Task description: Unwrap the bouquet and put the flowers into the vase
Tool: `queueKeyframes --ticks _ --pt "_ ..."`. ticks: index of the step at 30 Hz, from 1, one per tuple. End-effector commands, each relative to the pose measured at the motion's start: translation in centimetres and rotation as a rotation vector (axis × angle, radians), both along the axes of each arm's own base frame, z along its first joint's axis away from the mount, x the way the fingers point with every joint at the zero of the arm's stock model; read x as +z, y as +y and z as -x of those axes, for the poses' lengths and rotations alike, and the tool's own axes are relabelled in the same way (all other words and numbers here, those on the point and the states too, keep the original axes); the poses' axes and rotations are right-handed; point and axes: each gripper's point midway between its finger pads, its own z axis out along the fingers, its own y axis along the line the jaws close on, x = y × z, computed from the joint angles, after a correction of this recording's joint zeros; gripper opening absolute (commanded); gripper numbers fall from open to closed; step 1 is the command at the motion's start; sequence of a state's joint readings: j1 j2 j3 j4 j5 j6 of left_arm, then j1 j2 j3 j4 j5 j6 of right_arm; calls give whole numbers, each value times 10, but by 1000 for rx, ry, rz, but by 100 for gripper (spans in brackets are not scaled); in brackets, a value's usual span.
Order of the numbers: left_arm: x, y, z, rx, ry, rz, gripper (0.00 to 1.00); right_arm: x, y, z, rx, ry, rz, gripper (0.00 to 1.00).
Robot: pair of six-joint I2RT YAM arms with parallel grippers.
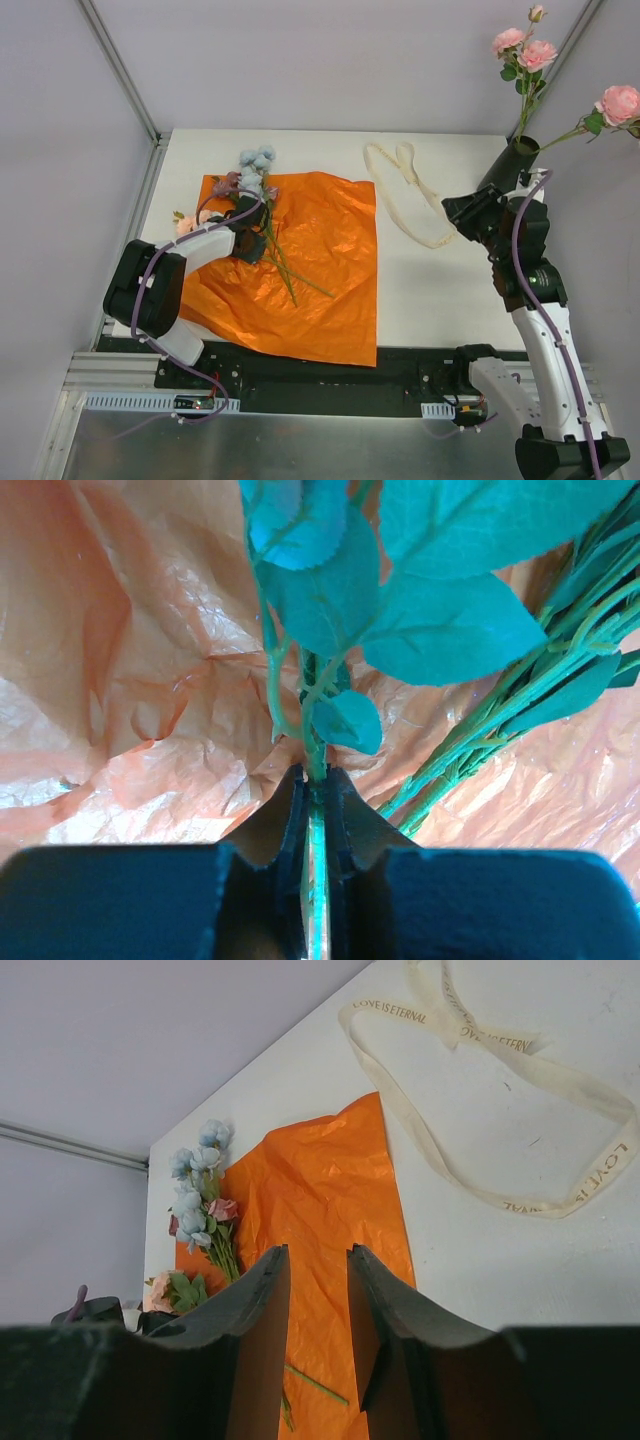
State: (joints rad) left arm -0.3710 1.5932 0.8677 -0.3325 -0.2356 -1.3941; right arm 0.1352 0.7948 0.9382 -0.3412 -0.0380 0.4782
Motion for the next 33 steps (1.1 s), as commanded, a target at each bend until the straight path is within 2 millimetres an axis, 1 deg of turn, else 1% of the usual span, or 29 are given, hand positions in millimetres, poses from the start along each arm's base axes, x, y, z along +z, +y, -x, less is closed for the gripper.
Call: queueKeyframes --ticks 1,4,7,9,12,14,15,16,18,20,21,23,24,26,27,29,32,33 --pt "11 13 -4 45 -45 -27 0 32 -2 7 -7 -79 -8 36" --pt "23 16 -7 42 -83 -36 0 36 -2 9 -9 -89 -9 35" --pt "42 19 -14 10 -143 -66 0 38 -4 11 -17 -83 -11 36" --pt "59 22 -18 -19 -188 -90 0 40 -2 13 -9 -81 -19 35" --pt "84 27 -21 -56 -258 -122 0 43 6 14 30 -77 -49 36" --pt "104 26 -24 -142 -304 -150 0 42 16 14 76 -63 -77 36" --pt "117 22 -26 -217 -327 -164 0 40 23 14 110 -54 -96 36" --pt "133 15 -30 -305 -360 -175 0 38 29 12 138 -45 -119 37" --pt "153 -2 -29 -484 -403 -163 0 33 39 11 182 -24 -159 37" --pt "167 -20 -22 -641 -445 -125 0 29 48 11 212 -13 -196 38" --pt "175 -28 -19 -693 -471 -104 0 24 52 9 220 -2 -221 40" --pt "186 -50 -5 -807 -510 1 0 21 60 9 247 -4 -263 43" --pt "190 -57 -1 -840 -521 36 0 19 67 9 266 8 -294 45" --pt "199 -74 10 -899 -531 143 0 9 76 5 279 46 -352 49" --pt "204 -84 16 -932 -538 198 0 3 83 4 292 67 -373 50" --pt "212 -103 29 -1015 -559 286 0 -2 98 3 334 79 -383 51" --pt "222 -125 50 -1142 -590 394 0 -4 121 5 399 83 -387 57" --pt "225 -131 55 -1170 -593 421 0 0 129 7 428 68 -401 58"
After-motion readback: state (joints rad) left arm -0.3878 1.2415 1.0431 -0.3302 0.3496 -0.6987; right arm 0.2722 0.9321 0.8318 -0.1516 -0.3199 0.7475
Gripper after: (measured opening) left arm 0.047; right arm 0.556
